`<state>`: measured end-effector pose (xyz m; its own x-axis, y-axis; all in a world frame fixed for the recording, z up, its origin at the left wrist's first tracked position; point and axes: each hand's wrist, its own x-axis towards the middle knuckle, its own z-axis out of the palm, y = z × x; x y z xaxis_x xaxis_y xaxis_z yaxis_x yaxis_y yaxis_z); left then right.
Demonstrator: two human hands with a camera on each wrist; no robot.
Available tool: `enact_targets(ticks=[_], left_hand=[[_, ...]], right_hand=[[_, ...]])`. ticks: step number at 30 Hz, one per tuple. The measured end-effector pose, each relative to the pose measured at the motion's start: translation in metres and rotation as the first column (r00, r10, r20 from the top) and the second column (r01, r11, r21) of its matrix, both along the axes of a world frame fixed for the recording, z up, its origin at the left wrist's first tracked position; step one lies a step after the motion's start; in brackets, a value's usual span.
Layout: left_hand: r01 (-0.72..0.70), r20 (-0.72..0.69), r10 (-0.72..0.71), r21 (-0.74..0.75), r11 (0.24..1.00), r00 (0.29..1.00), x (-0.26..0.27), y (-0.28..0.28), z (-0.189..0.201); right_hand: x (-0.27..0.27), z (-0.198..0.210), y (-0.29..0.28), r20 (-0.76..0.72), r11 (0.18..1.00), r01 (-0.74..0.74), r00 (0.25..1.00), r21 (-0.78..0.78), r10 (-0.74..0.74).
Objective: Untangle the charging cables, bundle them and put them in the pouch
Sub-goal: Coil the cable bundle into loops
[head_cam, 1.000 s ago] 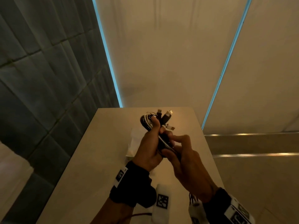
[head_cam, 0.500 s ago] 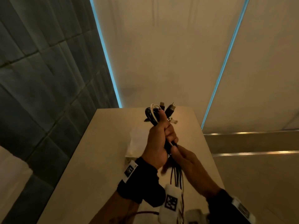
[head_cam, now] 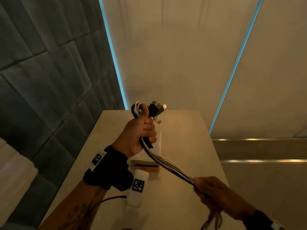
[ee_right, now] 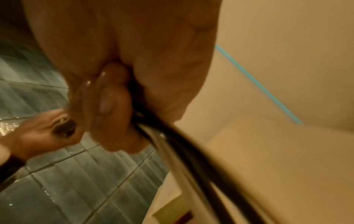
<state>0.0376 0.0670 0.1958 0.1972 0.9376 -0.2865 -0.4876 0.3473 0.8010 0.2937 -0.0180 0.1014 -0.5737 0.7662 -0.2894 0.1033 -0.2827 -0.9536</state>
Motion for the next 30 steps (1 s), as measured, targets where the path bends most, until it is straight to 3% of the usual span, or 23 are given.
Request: enact_targets(ticks=[5, 8, 11, 15, 19, 22, 27, 30], left_hand=[[0.115, -0.139, -0.117, -0.020, 0.993, 0.983, 0.005, -0.025, -0.014], [0.235, -0.225, -0.224, 0.020, 0.972, 0.948, 0.018, -0.040, -0.017], [0.344, -0.235, -0.321, 0.060, 0.937, 0.917, 0.024, -0.049, -0.016], [0.444, -0.263, -0.407, 0.097, 0.891, 0.875, 0.022, -0.053, -0.021], [0.532, -0.330, -0.465, 0.149, 0.833, 0.821, 0.026, -0.057, -0.022], [0.530, -0.365, -0.468, 0.090, 0.843, 0.805, 0.025, -0.057, -0.027], [0.461, -0.195, -0.445, 0.043, 0.886, 0.874, 0.037, -0.064, -0.040], [0.421, -0.026, -0.420, 0.024, 0.907, 0.907, 0.049, -0.071, -0.047]], right_hand=[[0.043, 0.061, 0.019, 0.270, 0.925, -0.095, 0.963, 0.368, -0.009], [0.038, 0.098, 0.040, 0.306, 0.769, -0.101, 0.944, 0.631, -0.127], [0.025, 0.117, 0.061, 0.338, 0.641, -0.123, 0.914, 0.758, -0.224], [0.004, 0.128, 0.079, 0.406, 0.516, -0.226, 0.873, 0.826, -0.268], [-0.015, 0.131, 0.090, 0.424, 0.461, -0.292, 0.881, 0.838, -0.211], [-0.023, 0.126, 0.096, 0.493, 0.424, -0.376, 0.844, 0.824, -0.211], [-0.026, 0.113, 0.104, 0.510, 0.386, -0.407, 0.833, 0.828, -0.214], [-0.020, 0.107, 0.102, 0.481, 0.421, -0.381, 0.861, 0.823, -0.162]])
